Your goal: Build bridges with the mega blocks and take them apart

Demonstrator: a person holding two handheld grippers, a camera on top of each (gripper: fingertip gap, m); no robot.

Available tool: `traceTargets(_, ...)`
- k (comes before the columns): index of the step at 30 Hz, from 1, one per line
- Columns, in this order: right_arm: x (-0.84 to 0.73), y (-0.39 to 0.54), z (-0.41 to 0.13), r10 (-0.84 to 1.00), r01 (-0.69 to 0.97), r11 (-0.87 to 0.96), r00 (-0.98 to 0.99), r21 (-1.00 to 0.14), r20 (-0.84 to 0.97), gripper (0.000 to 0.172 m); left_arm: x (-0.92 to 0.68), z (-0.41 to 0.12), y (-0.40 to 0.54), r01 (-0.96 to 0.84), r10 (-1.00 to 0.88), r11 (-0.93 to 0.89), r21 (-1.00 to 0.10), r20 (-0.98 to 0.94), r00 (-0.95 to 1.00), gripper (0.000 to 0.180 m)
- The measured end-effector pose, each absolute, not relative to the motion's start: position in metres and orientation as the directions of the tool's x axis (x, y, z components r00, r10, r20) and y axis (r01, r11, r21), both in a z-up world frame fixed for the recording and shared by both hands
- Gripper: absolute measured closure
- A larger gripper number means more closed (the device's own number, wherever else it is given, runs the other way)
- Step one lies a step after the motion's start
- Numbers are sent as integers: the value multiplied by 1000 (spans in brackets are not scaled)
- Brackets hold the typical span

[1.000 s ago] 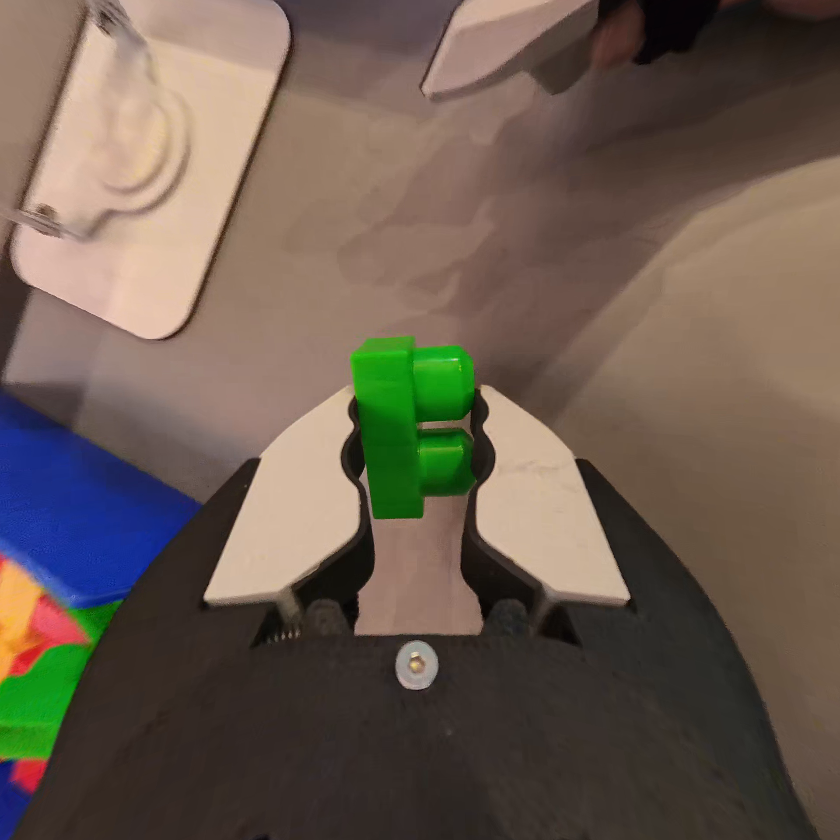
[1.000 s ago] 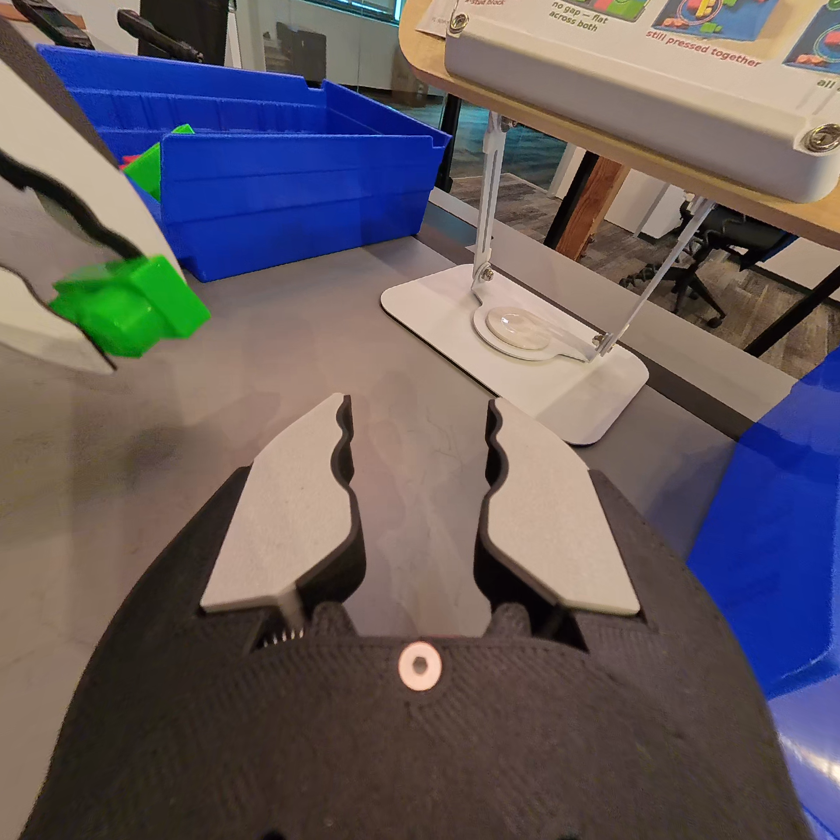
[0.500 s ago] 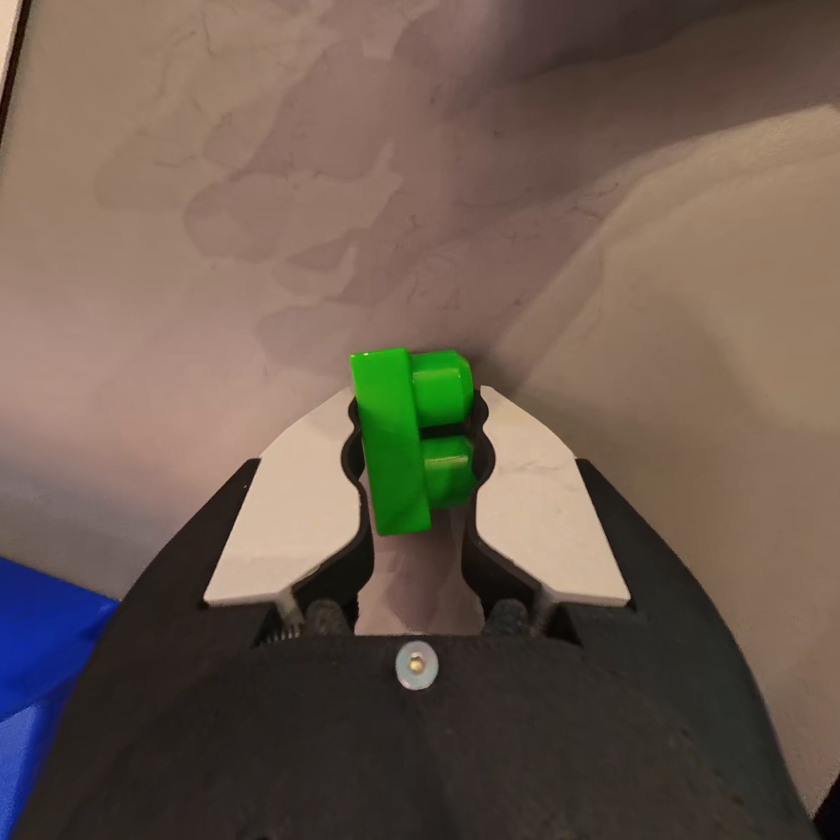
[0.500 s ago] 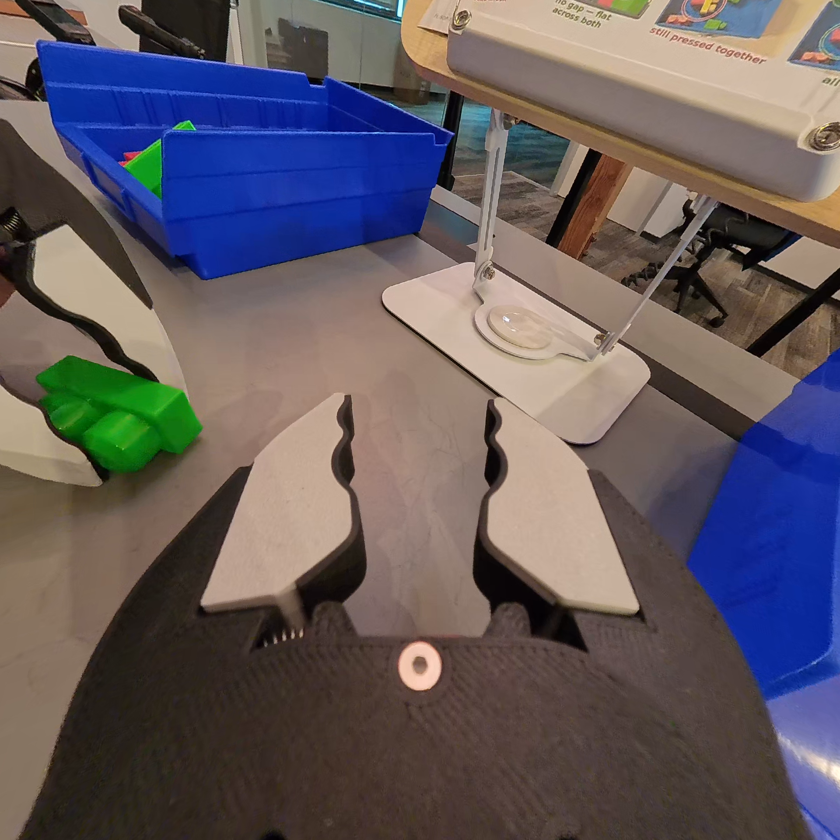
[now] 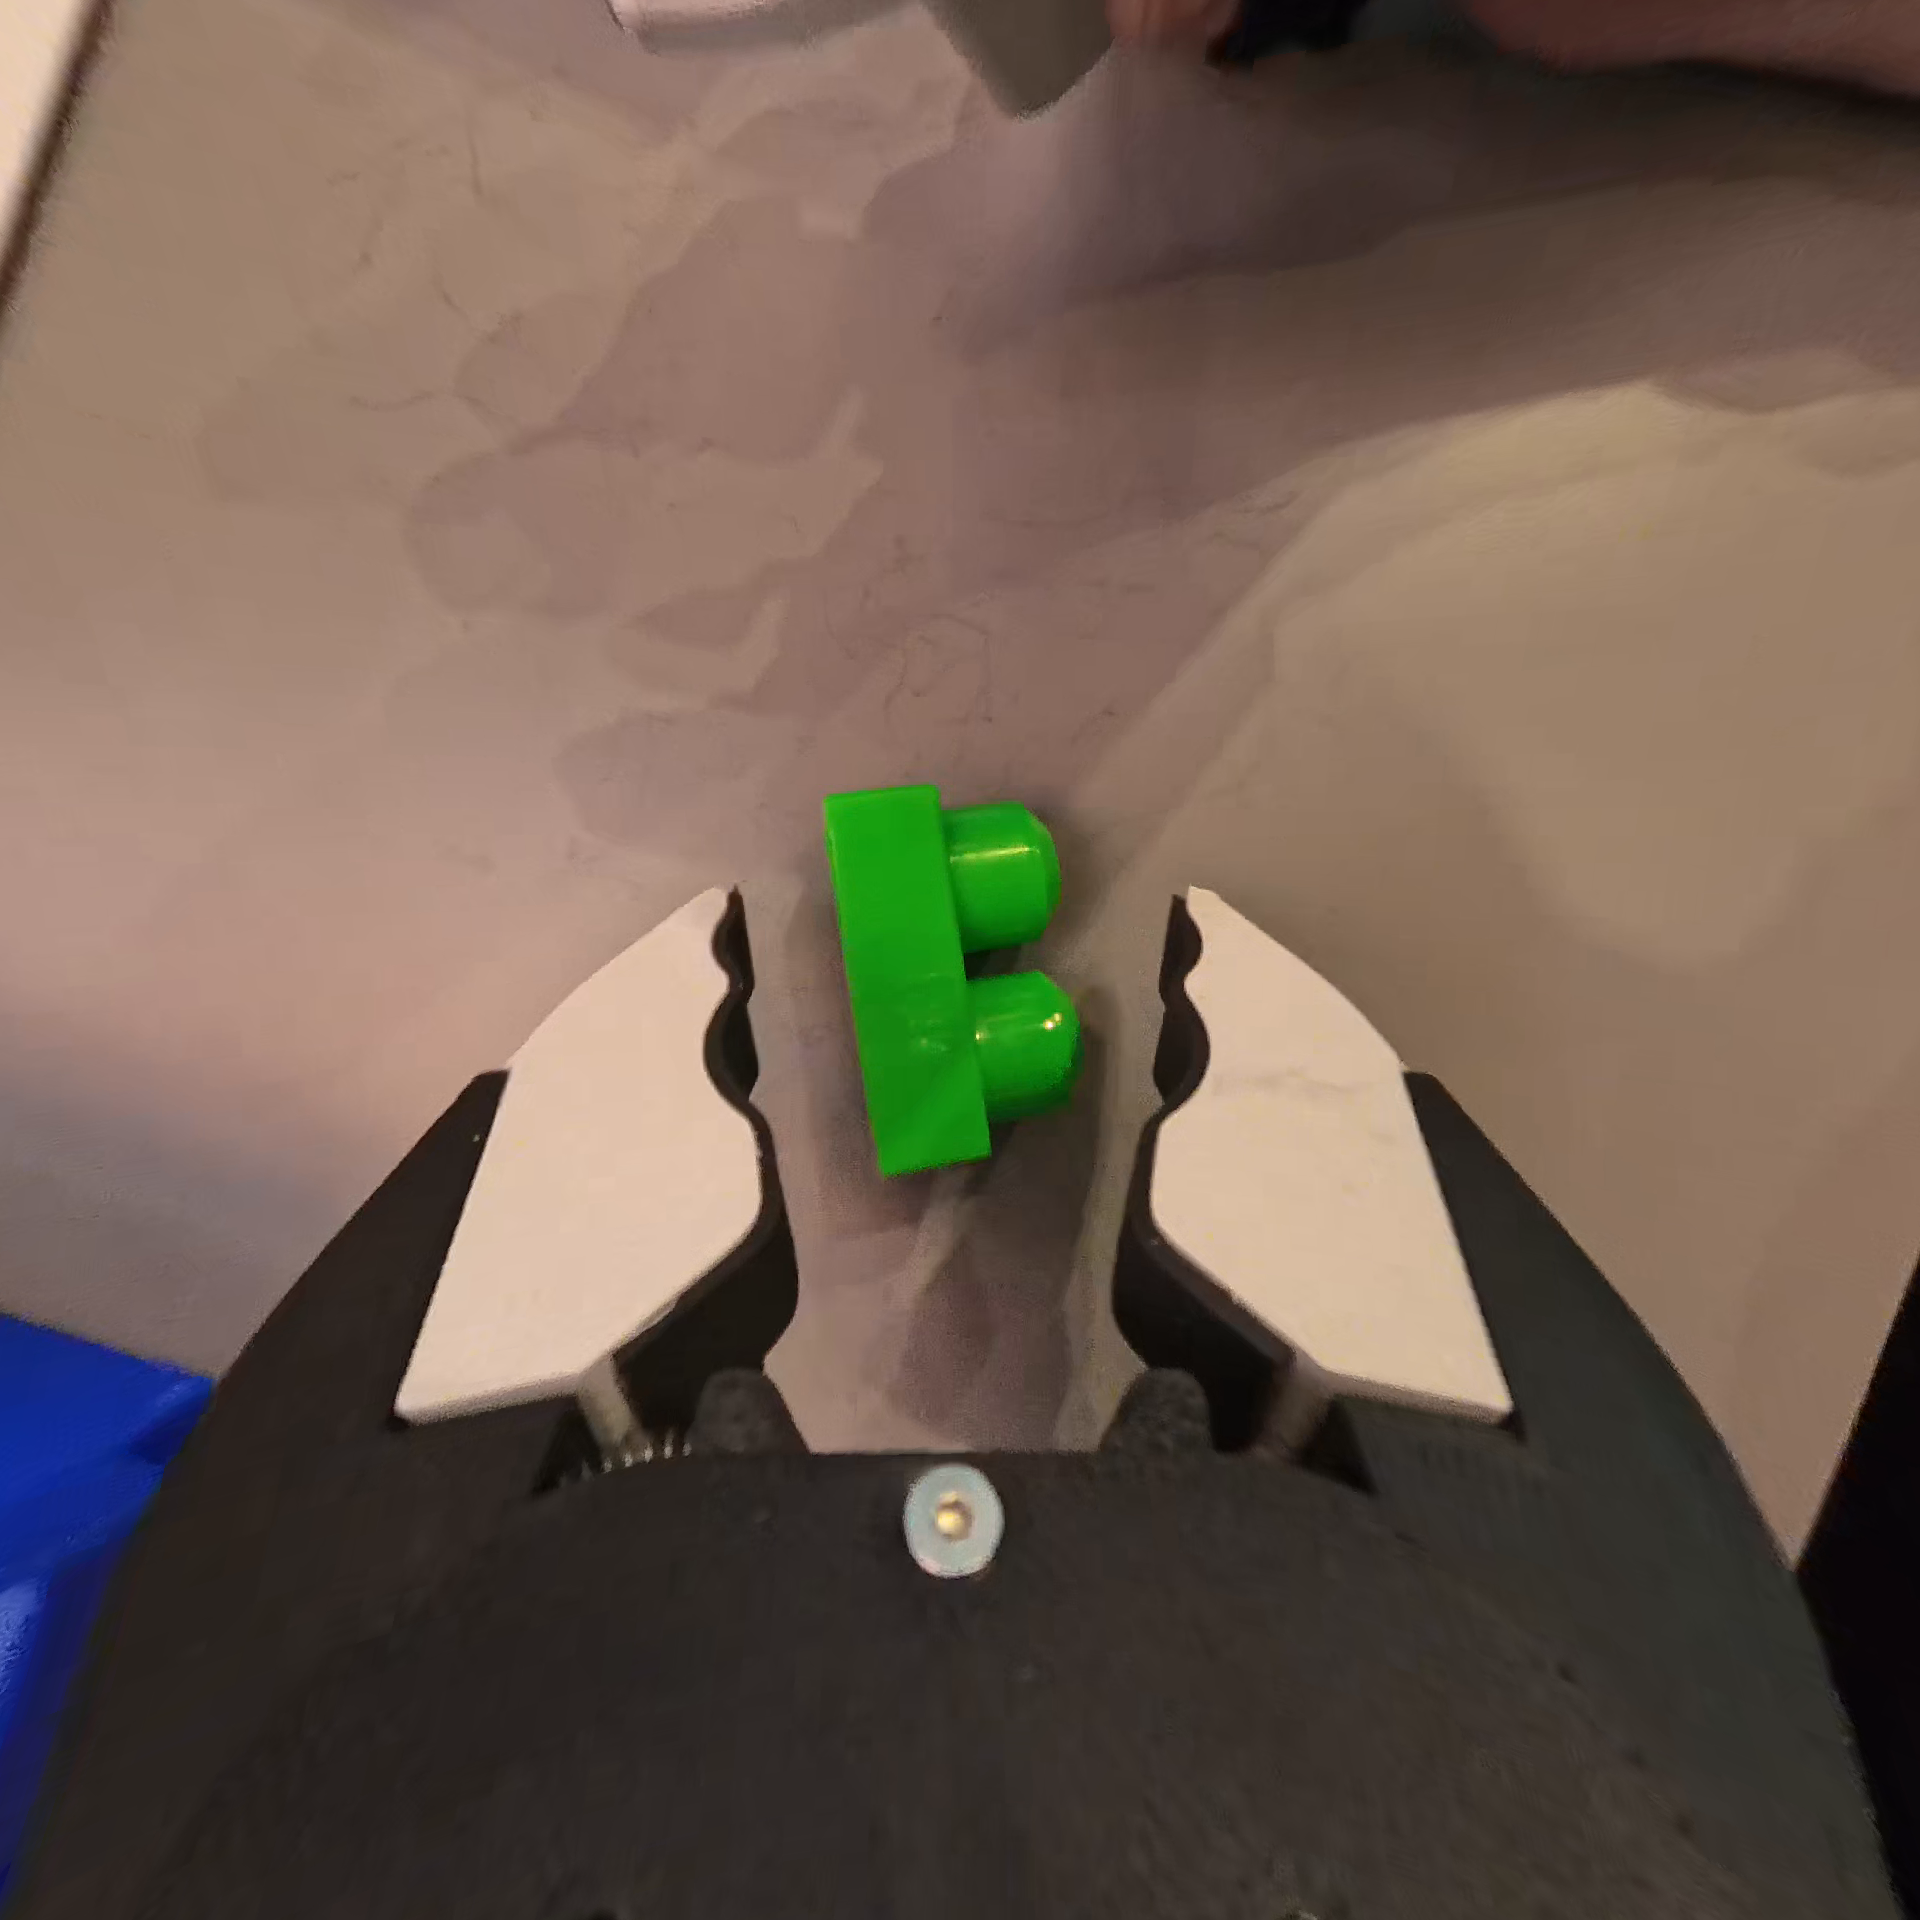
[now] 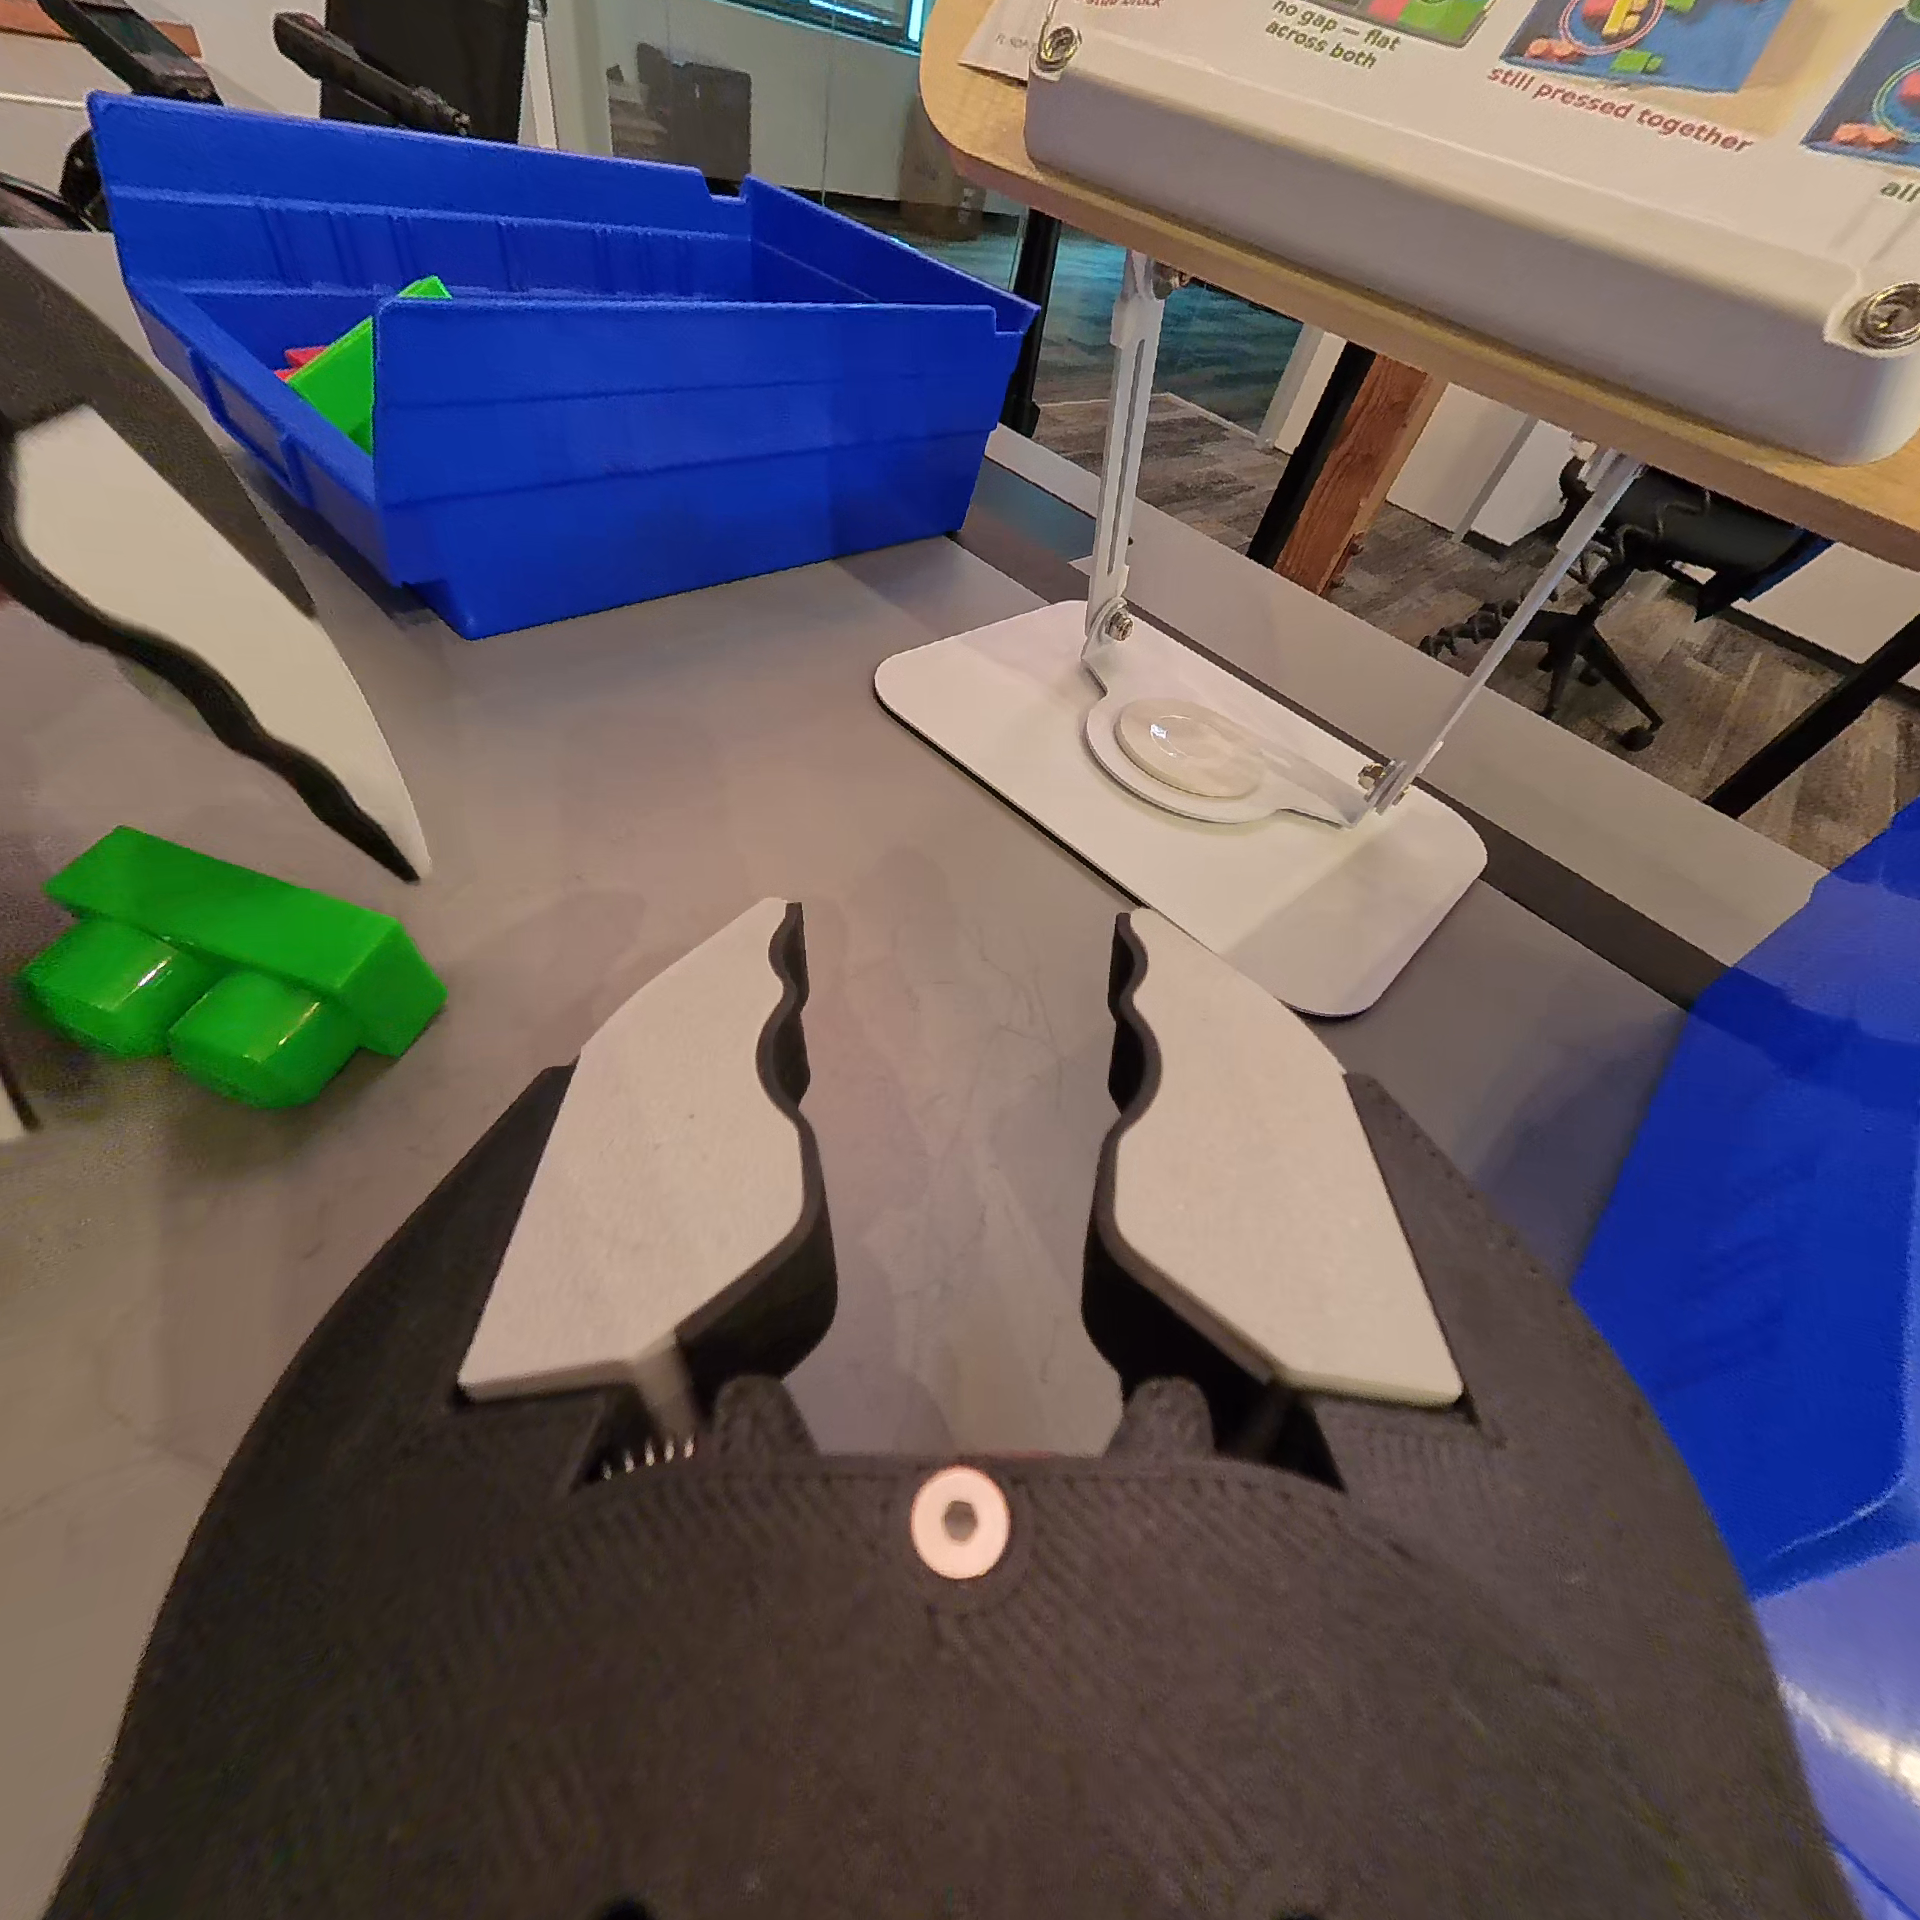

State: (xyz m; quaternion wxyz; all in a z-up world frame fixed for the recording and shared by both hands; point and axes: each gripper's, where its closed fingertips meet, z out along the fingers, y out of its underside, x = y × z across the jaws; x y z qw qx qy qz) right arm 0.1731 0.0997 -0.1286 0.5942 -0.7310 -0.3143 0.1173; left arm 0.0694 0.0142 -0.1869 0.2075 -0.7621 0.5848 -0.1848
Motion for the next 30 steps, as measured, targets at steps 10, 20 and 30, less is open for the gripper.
traceTargets(10, 173, 100, -129, 599, 324, -99, 774, -941, 203, 115, -27, -60, 142, -656, -828, -208, -725, -227, 513, 111)
traceTargets(20, 172, 100, -131, 602, 330, -103, 772, -938, 206, 116, -67, -83, 305, -681, -718, -299, -668, -313, 622, 120)
traceTargets(30, 172, 101, -132, 604, 338, -107, 769, -935, 209, 116, -68, -150, 356, -558, -612, -561, -611, -148, 777, 112)
